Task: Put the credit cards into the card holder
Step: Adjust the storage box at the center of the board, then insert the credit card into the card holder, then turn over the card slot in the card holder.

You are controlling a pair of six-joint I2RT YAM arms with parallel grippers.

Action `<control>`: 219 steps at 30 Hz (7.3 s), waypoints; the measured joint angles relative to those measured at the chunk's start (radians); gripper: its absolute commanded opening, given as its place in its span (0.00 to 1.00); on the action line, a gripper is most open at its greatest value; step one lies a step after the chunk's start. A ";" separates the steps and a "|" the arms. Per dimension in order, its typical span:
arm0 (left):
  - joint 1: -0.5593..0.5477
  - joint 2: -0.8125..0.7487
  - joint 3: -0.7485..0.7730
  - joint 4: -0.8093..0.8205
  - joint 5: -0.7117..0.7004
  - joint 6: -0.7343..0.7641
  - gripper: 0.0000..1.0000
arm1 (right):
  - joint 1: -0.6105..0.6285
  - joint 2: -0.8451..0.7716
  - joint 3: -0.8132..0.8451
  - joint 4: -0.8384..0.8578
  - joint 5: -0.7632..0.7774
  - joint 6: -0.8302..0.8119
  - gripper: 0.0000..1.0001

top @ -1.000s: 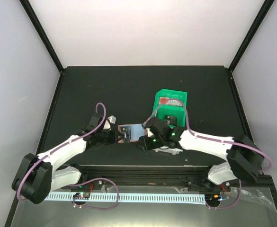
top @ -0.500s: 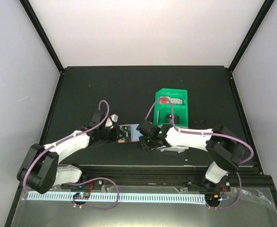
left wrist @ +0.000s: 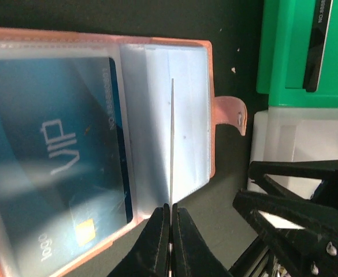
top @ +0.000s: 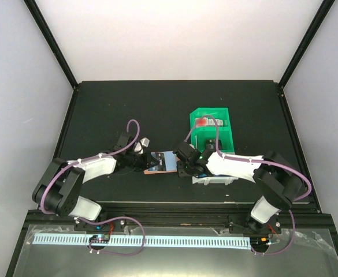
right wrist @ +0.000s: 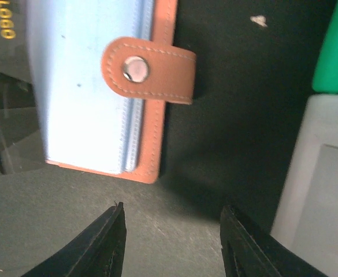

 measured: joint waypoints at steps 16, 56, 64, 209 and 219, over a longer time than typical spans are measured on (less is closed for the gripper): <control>0.000 0.095 0.039 0.021 -0.010 -0.012 0.02 | -0.003 0.201 0.181 0.016 0.041 -0.050 0.42; 0.000 0.274 0.135 0.060 0.116 0.000 0.03 | -0.044 0.184 0.119 0.099 -0.039 -0.013 0.32; -0.014 0.300 0.140 0.079 0.116 0.000 0.04 | -0.072 0.156 0.068 0.183 -0.116 0.017 0.40; -0.097 0.242 0.248 -0.309 -0.196 0.130 0.03 | -0.093 0.133 0.003 0.405 -0.473 0.134 0.31; -0.102 0.222 0.230 -0.290 -0.206 0.130 0.05 | -0.093 0.169 -0.008 0.489 -0.525 0.219 0.32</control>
